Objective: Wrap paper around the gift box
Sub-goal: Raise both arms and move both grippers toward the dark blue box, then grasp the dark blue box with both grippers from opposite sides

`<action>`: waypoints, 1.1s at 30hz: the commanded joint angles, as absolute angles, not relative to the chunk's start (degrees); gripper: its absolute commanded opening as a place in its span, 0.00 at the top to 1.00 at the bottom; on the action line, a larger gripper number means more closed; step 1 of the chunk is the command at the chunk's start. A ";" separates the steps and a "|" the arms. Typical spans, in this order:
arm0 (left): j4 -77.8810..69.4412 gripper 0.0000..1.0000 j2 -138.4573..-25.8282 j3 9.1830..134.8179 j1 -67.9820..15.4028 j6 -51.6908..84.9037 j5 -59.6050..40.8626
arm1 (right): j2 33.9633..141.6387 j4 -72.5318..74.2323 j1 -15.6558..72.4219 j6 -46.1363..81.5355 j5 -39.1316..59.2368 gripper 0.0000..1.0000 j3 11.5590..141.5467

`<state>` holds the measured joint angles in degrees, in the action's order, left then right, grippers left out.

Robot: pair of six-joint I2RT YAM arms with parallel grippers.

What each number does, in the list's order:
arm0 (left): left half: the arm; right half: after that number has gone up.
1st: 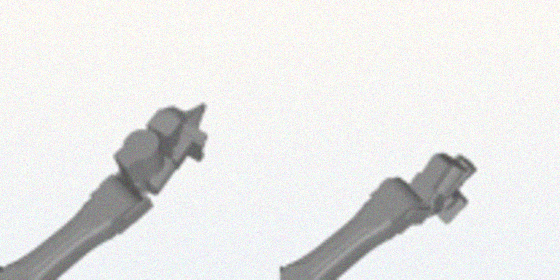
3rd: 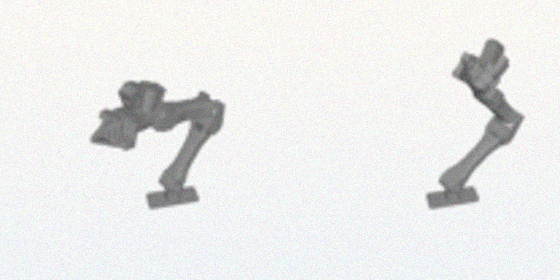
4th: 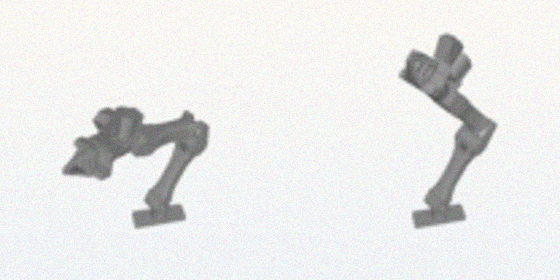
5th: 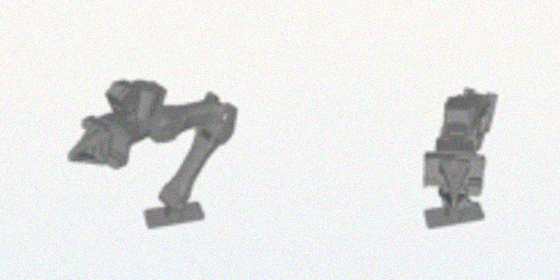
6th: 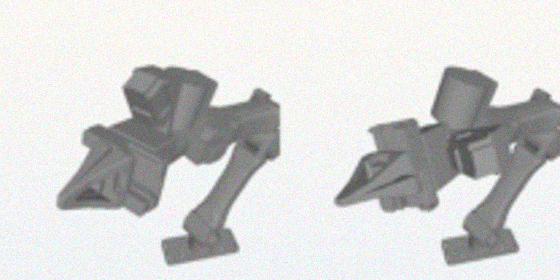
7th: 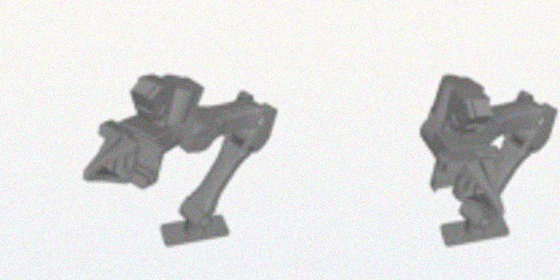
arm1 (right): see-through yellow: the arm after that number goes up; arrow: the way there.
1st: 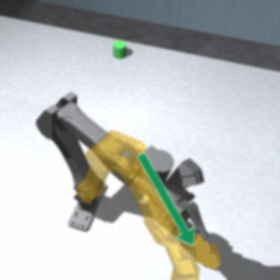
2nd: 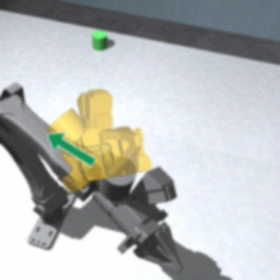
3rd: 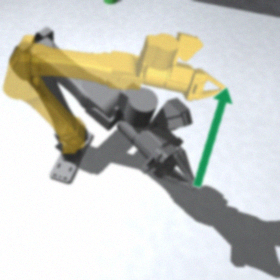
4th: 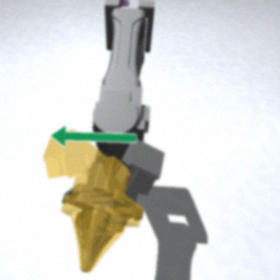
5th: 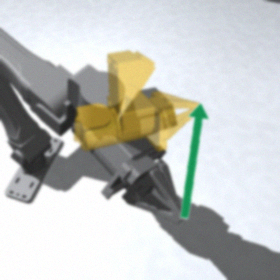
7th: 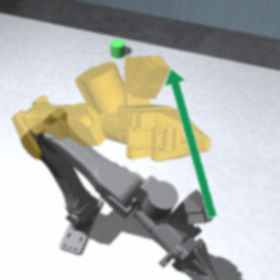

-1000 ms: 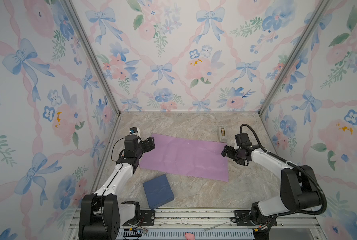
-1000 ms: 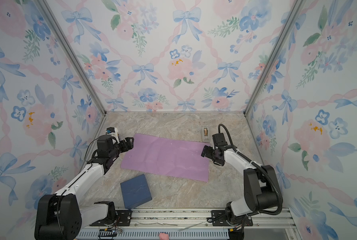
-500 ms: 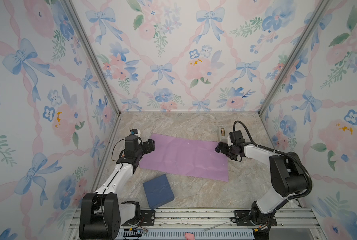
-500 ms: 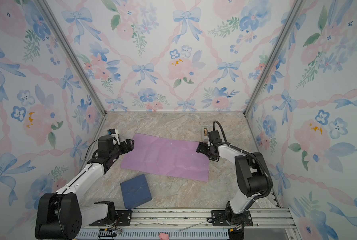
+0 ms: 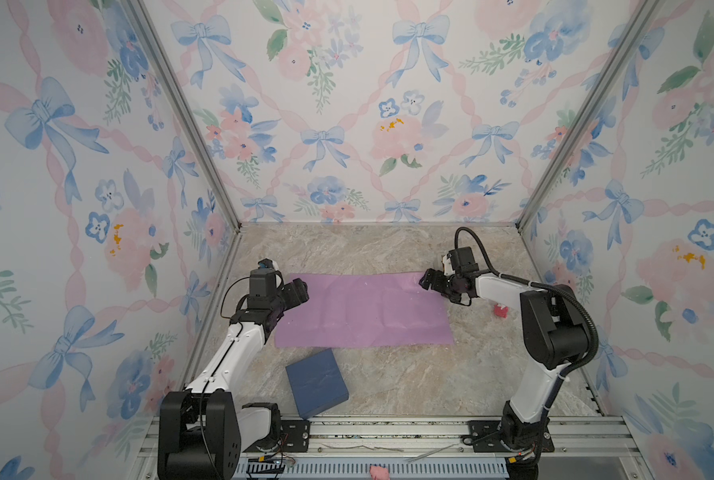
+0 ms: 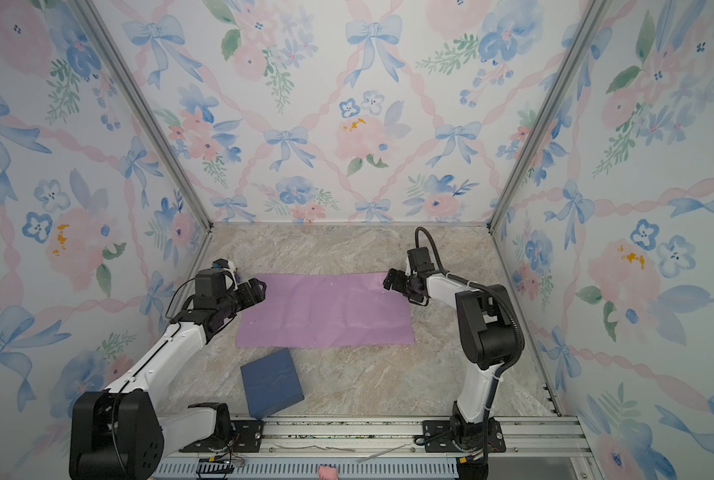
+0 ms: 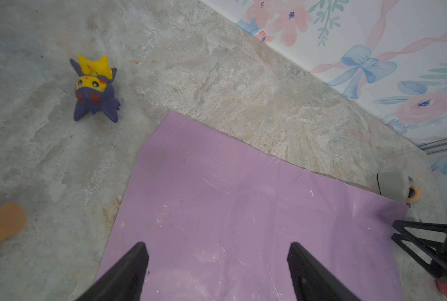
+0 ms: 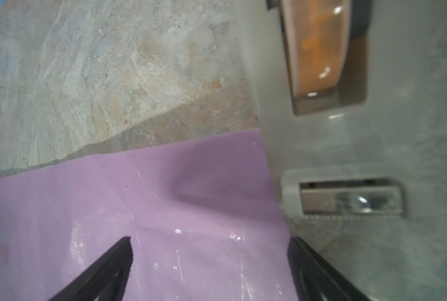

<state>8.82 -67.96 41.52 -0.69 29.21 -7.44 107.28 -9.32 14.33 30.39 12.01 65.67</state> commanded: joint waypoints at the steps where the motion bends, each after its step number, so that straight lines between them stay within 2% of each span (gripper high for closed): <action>1: 17.52 0.15 -65.98 45.18 -0.18 31.95 -6.27 | 104.86 -11.70 14.85 28.46 10.78 0.03 67.94; 8: 31.38 0.18 -63.43 46.66 -0.58 36.36 -8.49 | 91.89 -21.21 15.80 26.00 5.46 0.00 68.62; 13: 42.09 0.19 -62.16 47.46 -2.32 37.03 -4.05 | 87.17 -29.13 23.45 25.95 4.26 0.01 70.48; 20: 46.44 0.22 -58.56 43.00 -5.09 41.22 -6.33 | 87.27 -30.01 37.33 31.65 11.00 0.02 69.13; 25: 48.74 0.23 -57.28 38.82 -5.95 42.60 -7.55 | 92.39 -28.70 46.18 34.55 17.38 0.05 70.36; 33: 54.93 0.23 -51.51 37.30 -7.32 48.08 -7.04 | 96.99 -24.27 52.82 38.10 24.66 0.06 69.08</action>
